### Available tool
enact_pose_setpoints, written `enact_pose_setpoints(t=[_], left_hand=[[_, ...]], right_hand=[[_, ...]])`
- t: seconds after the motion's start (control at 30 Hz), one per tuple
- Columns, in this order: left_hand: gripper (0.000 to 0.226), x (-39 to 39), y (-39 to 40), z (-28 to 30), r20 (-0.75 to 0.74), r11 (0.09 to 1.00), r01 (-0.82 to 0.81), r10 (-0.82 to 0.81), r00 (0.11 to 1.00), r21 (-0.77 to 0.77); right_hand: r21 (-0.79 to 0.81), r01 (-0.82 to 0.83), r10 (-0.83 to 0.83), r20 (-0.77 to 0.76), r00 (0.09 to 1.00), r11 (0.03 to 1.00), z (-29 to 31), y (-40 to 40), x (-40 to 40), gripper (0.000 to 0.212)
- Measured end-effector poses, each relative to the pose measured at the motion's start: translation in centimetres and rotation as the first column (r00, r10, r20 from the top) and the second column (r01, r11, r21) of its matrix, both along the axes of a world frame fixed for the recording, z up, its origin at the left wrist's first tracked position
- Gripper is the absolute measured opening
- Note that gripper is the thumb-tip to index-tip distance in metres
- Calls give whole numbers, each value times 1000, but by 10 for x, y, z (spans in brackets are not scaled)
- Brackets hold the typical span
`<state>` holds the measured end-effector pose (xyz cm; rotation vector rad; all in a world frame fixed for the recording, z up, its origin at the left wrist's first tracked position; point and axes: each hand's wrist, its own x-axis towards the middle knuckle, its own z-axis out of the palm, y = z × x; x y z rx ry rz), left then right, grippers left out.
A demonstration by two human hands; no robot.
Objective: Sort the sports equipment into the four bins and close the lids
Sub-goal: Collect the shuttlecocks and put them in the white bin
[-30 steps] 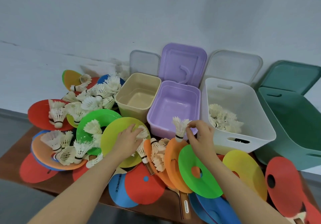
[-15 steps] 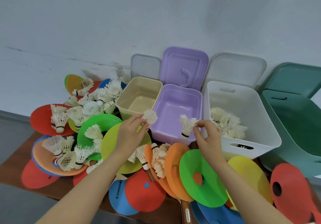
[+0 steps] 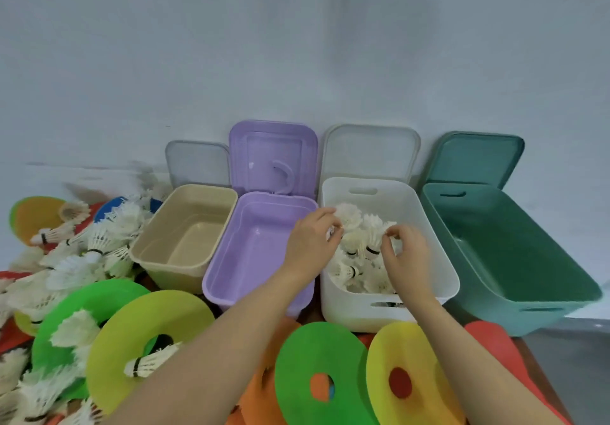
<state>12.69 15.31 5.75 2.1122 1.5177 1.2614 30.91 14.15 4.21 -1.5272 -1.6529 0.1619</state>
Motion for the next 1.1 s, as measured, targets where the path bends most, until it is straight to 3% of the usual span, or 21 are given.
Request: enact_pose_setpoints(t=[0.07,0.13,0.2,0.5,0.63,0.73,0.87,1.0,1.1], left_hand=[[24,11,13,-3,-82,990,22,-33,996,-137],[46,14,19,-9,-325,967,8,-93,941,-253],[54,8,19,-13,-459,956,-25,-116,881,-291],[45,-67,-20,-8,-509,986,-22,-67,858,-166],[60,-120,-49,-8,-493,990,-54,-15,870,-127],[70,-164,-72,-16,-461,977,-113,18,887,-179],[48,-216,-105,-35,-439,955,-170,47,897,-245],[38,-250,-135,-62,-492,923,-142,-57,869,-358],[42,-264,-148,-83,-557,892,-124,-157,815,-434]], right_hand=[[-63,2,2,64,998,998,-5,11,10,9],[-116,13,1,118,993,993,-8,16,15,19],[-126,14,3,136,991,992,-10,16,16,23],[-11,-132,133,87,987,991,-10,-24,-29,24],[9,-247,246,72,967,969,-9,-47,-79,32],[-15,-334,335,39,942,942,-14,-62,-119,34],[-101,-372,375,9,927,923,-29,-88,-170,31],[-249,-286,339,207,917,925,-50,-108,-200,30],[-355,-186,337,432,836,916,-70,-121,-205,42]])
